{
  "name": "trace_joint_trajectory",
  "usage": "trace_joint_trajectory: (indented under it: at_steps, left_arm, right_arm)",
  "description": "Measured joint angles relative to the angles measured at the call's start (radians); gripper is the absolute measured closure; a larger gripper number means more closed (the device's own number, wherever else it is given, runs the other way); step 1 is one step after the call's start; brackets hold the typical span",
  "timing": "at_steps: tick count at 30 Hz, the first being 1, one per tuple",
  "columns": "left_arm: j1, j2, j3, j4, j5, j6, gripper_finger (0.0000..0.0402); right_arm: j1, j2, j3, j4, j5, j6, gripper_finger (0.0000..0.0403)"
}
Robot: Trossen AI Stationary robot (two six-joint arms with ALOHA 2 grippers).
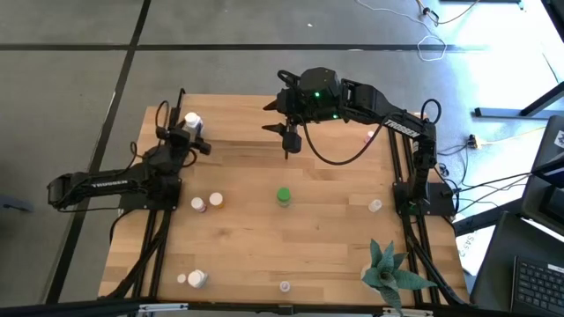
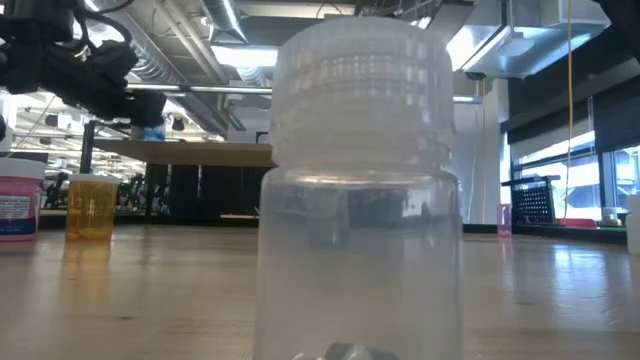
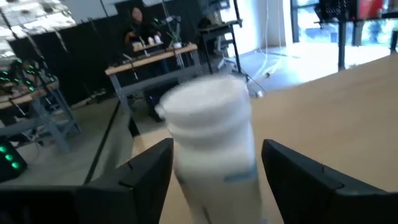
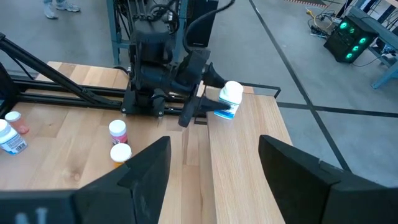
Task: Pick and place medicine bottles onto shelf by color
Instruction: Put the top white pill bottle on the shelf
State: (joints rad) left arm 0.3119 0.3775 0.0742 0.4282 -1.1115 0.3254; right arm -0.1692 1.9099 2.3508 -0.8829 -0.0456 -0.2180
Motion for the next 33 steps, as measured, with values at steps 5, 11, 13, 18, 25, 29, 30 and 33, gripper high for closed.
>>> trace_joint_trajectory:
  at_steps: [5, 11, 13, 18, 25, 29, 30, 33]
  left_arm:
    - [0.0, 0.0, 0.0, 0.087, -0.014, 0.094, 0.016]
    - [0.0, 0.0, 0.001, 0.134, -0.014, 0.135, 0.016]
    - [0.0, 0.0, 0.001, 0.145, -0.009, 0.141, 0.016]
    - [0.0, 0.0, 0.002, 0.171, -0.004, 0.19, 0.0159]
    - [-0.001, 0.0, 0.002, 0.298, -0.02, 0.311, 0.0159]
    - [-0.017, 0.0, 0.002, 0.347, -0.011, 0.367, 0.0159]
    - [-0.022, 0.0, 0.002, 0.355, -0.009, 0.377, 0.0159]
    - [-0.039, 0.0, 0.002, 0.378, -0.008, 0.403, 0.0159]
  right_arm:
    - [0.0, 0.0, 0.0, 0.0, 0.0, 0.0, 0.0157]
    - [0.0, 0.0, 0.0, 0.0, 0.0, 0.0, 0.0157]
    - [0.0, 0.0, 0.0, 0.0, 0.0, 0.0, 0.0157]
    - [0.0, 0.0, 0.0, 0.0, 0.0, 0.0, 0.0157]
    - [0.0, 0.0, 0.0, 0.0, 0.0, 0.0, 0.0157]
    - [0.0, 0.0, 0.0, 0.0, 0.0, 0.0, 0.0157]
    - [0.0, 0.0, 0.0, 0.0, 0.0, 0.0, 0.0157]
    - [0.0, 0.0, 0.0, 0.0, 0.0, 0.0, 0.0157]
